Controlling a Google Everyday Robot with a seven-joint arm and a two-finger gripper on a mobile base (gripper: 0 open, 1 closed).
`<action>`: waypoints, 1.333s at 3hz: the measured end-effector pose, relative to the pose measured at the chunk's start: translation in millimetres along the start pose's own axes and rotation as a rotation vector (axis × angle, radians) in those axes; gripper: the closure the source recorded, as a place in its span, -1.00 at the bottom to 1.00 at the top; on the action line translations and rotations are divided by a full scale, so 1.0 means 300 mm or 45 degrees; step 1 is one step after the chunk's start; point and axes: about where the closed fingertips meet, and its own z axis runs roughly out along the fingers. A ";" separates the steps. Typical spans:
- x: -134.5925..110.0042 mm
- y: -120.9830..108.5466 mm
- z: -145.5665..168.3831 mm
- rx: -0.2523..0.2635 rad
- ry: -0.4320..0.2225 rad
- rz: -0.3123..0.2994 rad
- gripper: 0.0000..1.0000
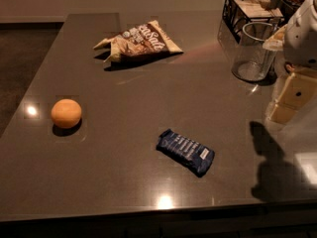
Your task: Move rxbar blueberry near brown chip bag
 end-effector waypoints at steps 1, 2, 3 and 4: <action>-0.001 0.000 0.000 0.002 -0.001 0.000 -1.00; -0.025 0.012 0.021 0.011 -0.050 0.025 -1.00; -0.071 0.063 0.041 0.017 -0.121 0.038 -1.00; -0.121 0.133 0.097 -0.017 -0.159 0.035 -1.00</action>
Offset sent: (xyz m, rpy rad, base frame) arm 0.0005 0.0205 -0.0186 0.0999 -0.0179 -0.0261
